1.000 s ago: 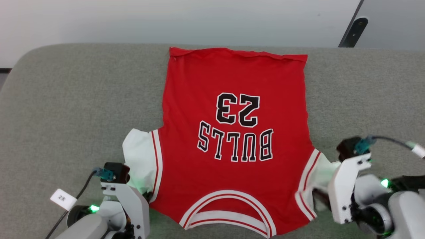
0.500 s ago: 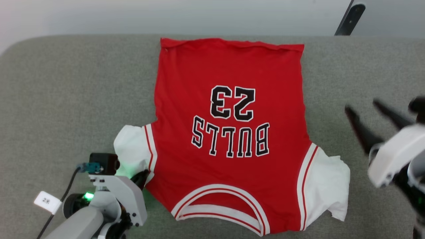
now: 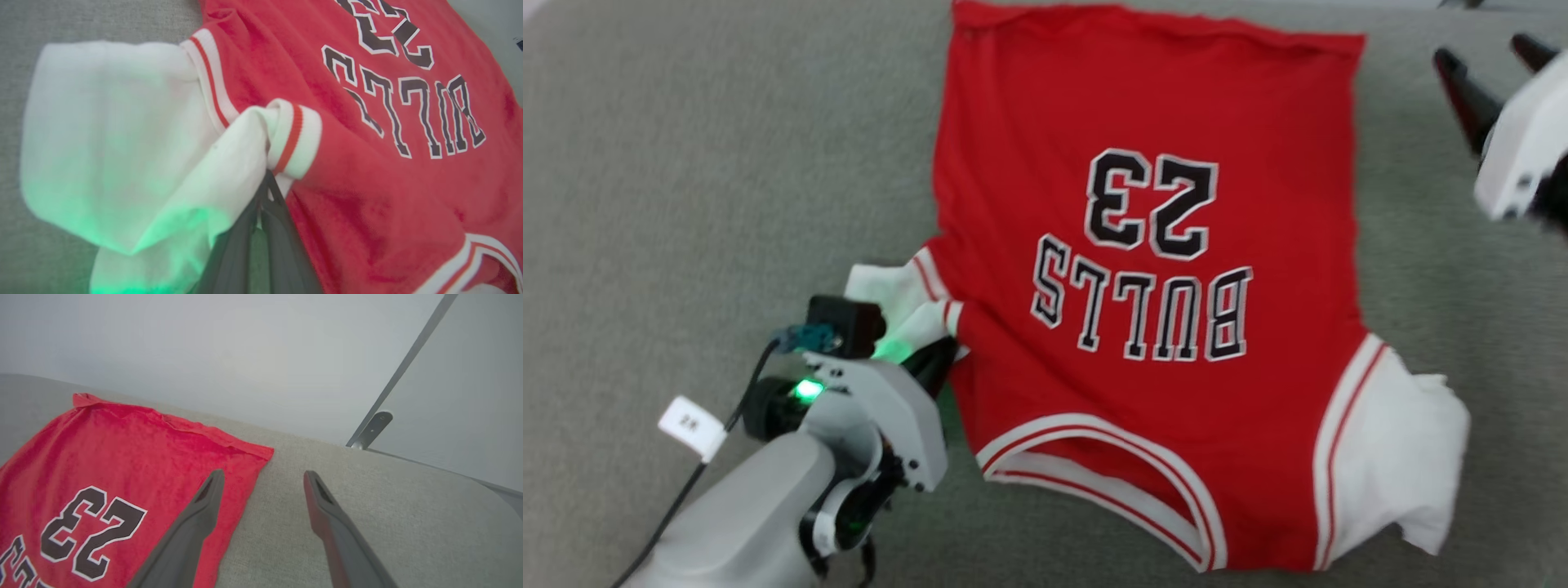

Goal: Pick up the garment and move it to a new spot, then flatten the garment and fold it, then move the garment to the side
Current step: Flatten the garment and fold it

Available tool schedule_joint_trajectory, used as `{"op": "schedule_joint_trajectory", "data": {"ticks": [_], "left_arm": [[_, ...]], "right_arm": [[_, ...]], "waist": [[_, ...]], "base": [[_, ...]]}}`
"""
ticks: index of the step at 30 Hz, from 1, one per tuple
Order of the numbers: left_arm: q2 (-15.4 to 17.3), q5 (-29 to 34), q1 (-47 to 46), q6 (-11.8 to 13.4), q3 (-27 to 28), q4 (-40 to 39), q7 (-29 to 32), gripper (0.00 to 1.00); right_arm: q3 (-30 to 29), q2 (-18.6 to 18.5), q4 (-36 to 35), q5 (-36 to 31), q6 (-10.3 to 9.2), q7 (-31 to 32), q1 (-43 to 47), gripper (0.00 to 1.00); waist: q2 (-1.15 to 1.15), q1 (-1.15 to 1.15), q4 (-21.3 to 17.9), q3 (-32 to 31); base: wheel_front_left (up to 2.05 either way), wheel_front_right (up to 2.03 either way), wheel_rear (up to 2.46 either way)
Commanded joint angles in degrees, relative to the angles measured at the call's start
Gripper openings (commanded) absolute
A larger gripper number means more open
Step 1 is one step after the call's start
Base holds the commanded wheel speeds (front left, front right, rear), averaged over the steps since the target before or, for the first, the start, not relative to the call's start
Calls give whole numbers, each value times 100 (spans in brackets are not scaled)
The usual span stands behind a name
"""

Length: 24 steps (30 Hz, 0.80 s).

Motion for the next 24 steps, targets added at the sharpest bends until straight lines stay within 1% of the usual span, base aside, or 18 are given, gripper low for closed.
{"op": "schedule_joint_trajectory", "data": {"ticks": [1,5,10,14,16,19,23,24], "left_arm": [[-92,25,-67,-47,-55,68,14,0],[-273,70,-248,-188,-140,223,11,0],[-492,121,-436,-367,-243,468,4,0],[-676,163,-569,-498,-328,667,2,0],[-790,182,-650,-569,-372,771,-12,0],[-977,188,-765,-672,-429,938,-27,0],[-1173,180,-841,-807,-508,1197,-64,0],[-1199,190,-862,-825,-520,1266,-85,0]], "right_arm": [[29,-59,226,-32,-6,122,-263,100],[162,-187,1179,-143,-6,691,-1045,100],[51,-278,2236,-513,-6,1173,-1794,100],[-291,-272,3026,-792,-6,1465,-2168,100],[-507,-198,3363,-878,-6,1541,-2268,100],[-929,-242,3741,-1195,-6,1447,-2338,100],[-1397,-111,4224,-1598,-6,1329,-2187,100],[-1487,-90,4317,-1699,-5,1311,-2162,44]], "waist": [[0,0,384,415],[0,0,625,623],[0,0,935,839],[0,0,1173,1011],[0,0,1294,1086],[0,0,1475,1194],[0,0,1635,1242],[0,0,1654,1247]], "base": [[0,0,0],[0,0,0],[0,0,0],[0,0,0],[0,0,0],[0,0,0],[0,0,0],[0,0,0]]}}
